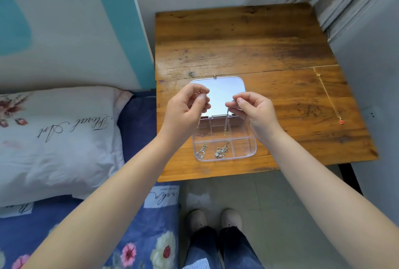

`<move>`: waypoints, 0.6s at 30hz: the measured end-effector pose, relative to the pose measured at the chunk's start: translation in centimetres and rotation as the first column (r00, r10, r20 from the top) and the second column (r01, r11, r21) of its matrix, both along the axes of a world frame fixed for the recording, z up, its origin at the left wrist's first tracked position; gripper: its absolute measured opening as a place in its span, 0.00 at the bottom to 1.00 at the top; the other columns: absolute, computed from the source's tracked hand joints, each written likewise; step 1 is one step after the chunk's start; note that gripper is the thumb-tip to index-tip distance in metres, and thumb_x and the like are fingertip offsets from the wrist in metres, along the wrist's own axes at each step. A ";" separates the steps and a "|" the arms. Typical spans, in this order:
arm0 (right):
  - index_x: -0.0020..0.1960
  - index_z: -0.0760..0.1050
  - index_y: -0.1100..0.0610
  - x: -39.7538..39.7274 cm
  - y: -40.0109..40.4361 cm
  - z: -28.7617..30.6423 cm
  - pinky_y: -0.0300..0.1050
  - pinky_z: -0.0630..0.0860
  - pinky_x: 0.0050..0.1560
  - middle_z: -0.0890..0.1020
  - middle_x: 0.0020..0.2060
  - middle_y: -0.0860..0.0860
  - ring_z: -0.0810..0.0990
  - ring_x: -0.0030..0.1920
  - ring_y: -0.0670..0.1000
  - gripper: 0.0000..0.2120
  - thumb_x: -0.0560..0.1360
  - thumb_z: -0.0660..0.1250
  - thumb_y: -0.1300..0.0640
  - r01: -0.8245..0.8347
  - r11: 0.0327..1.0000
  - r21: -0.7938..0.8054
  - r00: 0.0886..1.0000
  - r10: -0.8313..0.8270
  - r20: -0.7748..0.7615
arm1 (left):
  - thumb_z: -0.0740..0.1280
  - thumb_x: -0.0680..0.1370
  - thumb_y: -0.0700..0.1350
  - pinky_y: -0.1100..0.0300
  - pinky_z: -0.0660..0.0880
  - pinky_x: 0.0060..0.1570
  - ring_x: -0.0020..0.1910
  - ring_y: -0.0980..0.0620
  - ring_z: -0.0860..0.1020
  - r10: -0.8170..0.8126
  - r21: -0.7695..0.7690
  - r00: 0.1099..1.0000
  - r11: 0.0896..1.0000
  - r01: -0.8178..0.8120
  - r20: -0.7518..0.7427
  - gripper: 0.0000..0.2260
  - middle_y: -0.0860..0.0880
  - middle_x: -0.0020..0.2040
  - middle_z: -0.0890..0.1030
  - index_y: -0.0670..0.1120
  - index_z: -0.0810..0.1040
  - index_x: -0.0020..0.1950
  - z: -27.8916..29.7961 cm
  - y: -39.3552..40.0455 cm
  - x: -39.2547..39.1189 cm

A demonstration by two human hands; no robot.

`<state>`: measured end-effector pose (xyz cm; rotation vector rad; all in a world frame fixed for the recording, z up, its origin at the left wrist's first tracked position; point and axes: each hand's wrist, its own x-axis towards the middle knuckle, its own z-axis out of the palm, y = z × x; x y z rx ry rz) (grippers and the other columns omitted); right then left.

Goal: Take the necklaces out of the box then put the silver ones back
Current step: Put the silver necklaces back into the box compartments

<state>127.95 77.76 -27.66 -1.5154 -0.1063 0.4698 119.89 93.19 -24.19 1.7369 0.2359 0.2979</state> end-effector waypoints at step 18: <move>0.40 0.76 0.53 0.6 -0.3 -0.8 0.34 0.81 0.43 0.81 0.36 0.54 0.83 0.37 0.42 0.14 0.76 0.58 0.67 -0.048 0.995 -0.088 0.999 0.050 0.011 | 0.60 0.77 0.33 0.58 0.77 0.42 0.37 0.57 0.78 0.044 0.147 0.999 0.988 -0.040 -0.018 0.08 0.54 0.37 0.75 0.44 0.74 0.48 1.0 0.1 0.1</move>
